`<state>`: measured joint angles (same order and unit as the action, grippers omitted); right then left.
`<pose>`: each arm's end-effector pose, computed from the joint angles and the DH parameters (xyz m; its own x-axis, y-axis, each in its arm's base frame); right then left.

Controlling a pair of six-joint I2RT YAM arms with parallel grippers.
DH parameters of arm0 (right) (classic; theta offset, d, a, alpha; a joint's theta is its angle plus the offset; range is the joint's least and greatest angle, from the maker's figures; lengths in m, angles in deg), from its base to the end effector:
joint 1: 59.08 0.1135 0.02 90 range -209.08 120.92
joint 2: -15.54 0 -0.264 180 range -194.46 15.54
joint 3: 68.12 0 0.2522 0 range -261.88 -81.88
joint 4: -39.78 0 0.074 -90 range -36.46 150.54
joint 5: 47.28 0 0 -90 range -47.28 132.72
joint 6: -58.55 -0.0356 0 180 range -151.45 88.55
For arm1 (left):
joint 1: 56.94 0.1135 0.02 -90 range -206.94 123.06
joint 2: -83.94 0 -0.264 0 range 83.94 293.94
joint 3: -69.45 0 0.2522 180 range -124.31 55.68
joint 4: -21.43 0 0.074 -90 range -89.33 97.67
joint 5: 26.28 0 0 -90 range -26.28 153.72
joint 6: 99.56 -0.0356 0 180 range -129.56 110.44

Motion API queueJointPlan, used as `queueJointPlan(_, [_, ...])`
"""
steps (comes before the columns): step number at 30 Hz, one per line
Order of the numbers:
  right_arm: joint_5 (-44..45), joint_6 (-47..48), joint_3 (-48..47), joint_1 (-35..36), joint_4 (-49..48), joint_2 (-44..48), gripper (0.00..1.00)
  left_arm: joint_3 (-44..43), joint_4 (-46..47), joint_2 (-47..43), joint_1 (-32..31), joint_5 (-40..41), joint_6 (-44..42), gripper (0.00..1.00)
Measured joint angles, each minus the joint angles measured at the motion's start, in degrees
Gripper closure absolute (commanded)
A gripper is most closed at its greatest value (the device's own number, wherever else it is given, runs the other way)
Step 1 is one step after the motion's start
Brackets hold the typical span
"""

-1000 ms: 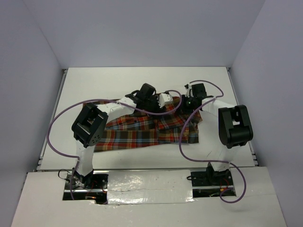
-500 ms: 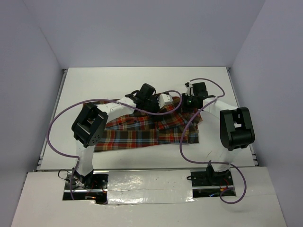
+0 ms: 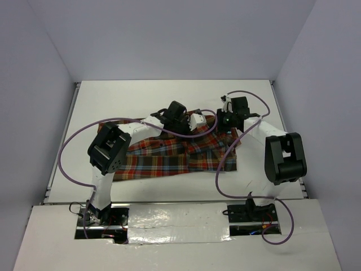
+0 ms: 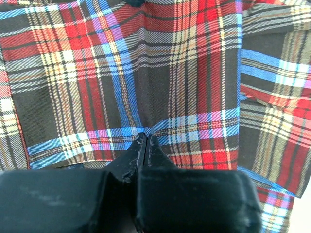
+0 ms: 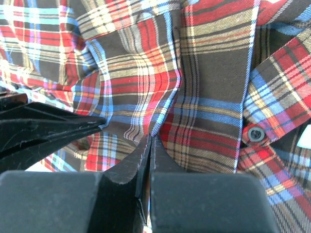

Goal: Fold and stack the long sleeve shirts
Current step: Fold the shirt

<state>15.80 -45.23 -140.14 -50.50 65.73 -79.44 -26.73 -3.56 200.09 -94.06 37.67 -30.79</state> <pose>0.3384 0.0674 0.1984 -0.8256 0.0902 -0.5570 -0.2374 0.8400 0.4880 0.3481 -0.2831 0.1895 -0.2391 0.5890 -0.7719 0.9404 0.3385 -0.0330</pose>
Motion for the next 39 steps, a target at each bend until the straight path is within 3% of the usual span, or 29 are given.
queueJointPlan(5, [0.22,0.07,1.07,0.00,2.05,3.98,1.00,-3.89,-4.50,0.00,0.00,-0.72,0.17,1.00])
queueJointPlan(10, [1.92,-0.04,5.27,0.00,4.81,16.87,1.00,-9.35,-8.68,-0.66,0.00,-1.49,0.17,1.00])
queueJointPlan(15, [2.03,-1.07,10.21,0.15,6.86,29.81,1.00,-9.84,-12.48,-4.72,-1.16,-3.98,0.15,1.00])
queueJointPlan(21, [2.01,-2.14,13.88,0.13,11.96,38.77,1.00,-8.59,-17.79,-11.78,-3.50,-5.99,-0.02,1.00])
queueJointPlan(31, [-1.11,-2.23,14.05,0.13,14.71,40.52,1.00,-5.33,-20.96,-16.50,-6.21,-7.63,0.74,1.00])
queueJointPlan(39, [-1.20,-2.23,10.80,0.15,16.52,29.83,1.00,-4.15,-18.64,-16.20,-5.05,-5.20,6.56,1.00])
